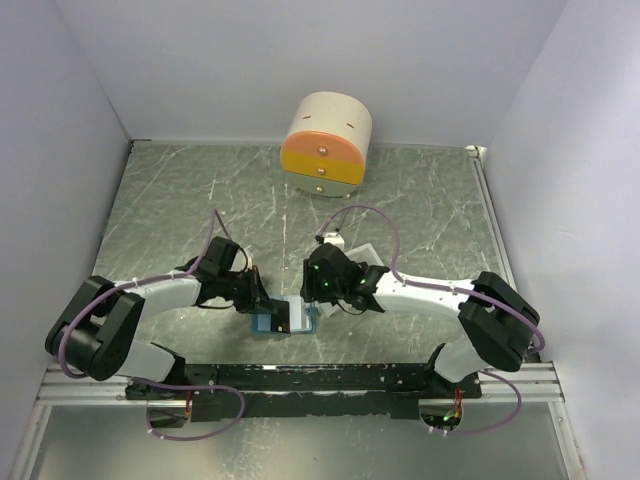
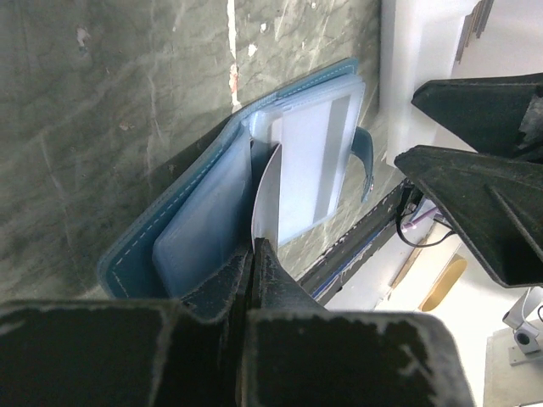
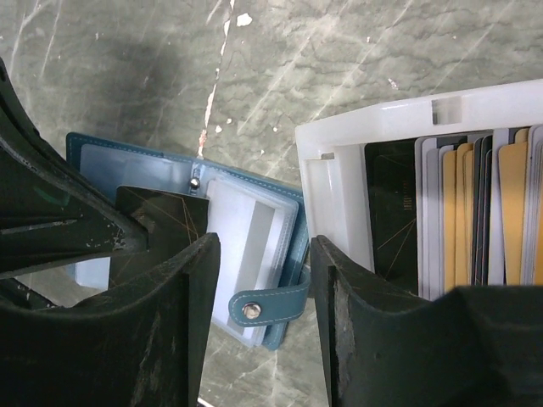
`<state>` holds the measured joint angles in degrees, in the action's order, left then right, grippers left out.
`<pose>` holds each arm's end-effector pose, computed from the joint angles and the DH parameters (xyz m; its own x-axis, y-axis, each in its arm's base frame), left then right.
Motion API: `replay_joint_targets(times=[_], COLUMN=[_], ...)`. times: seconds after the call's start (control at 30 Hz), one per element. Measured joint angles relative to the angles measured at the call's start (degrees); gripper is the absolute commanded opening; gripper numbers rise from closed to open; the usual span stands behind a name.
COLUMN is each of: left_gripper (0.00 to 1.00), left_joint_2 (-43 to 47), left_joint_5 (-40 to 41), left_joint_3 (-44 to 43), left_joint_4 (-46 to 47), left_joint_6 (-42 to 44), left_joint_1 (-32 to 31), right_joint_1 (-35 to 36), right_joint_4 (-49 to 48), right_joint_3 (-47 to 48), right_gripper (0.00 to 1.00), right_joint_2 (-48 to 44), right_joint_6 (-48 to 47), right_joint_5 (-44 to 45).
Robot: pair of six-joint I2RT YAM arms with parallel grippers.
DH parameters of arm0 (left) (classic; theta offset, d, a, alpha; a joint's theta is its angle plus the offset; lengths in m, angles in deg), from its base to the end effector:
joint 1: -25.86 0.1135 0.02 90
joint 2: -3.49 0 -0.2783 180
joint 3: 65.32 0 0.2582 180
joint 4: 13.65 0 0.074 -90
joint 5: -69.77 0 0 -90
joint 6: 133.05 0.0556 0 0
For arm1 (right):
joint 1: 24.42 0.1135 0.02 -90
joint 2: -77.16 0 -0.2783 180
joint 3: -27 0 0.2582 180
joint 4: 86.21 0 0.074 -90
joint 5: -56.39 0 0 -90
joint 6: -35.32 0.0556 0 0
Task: Put the credit cards into the card holder
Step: Insert the credit card into the card holder.
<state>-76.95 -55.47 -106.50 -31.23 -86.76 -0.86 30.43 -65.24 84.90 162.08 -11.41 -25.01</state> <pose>0.1991 -0.1361 0.1246 -0.9891 -0.1340 -0.0616 -0.0475 0.6849 -0.7271 0.1862 0.2501 0.1776 -0.8261 0.0039 -0.5635 -0.2535 0.8905 0.3778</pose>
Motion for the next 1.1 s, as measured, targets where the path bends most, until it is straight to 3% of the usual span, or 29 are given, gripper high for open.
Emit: replay_joint_targets(times=[0.1, 0.2, 0.3, 0.77, 1.1], left_gripper=[0.07, 0.07, 0.07, 0.07, 0.07], left_joint_2=[-0.39, -0.44, -0.44, -0.07, 0.50], left_joint_5=[-0.09, -0.24, -0.57, -0.57, -0.37], left_joint_3=[-0.02, -0.02, 0.02, 0.22, 1.01], left_joint_4=[0.09, 0.28, 0.90, 1.95, 3.04], left_joint_6=[-0.02, -0.15, -0.90, -2.34, -2.80], left_joint_1=[0.07, 0.11, 0.11, 0.13, 0.15], right_joint_1=[-0.42, -0.44, -0.52, -0.35, -0.13], right_joint_4=[-0.07, -0.15, -0.28, -2.47, 4.44], right_joint_3=[0.00, 0.00, -0.20, 1.22, -0.09], right_gripper=[0.47, 0.40, 0.38, 0.38, 0.39], right_joint_2=[0.00, 0.00, 0.26, 3.89, 1.97], right_joint_6=[-0.37, -0.72, -0.85, 0.02, 0.24], right_joint_5=[-0.17, -0.37, -0.42, -1.38, -0.79])
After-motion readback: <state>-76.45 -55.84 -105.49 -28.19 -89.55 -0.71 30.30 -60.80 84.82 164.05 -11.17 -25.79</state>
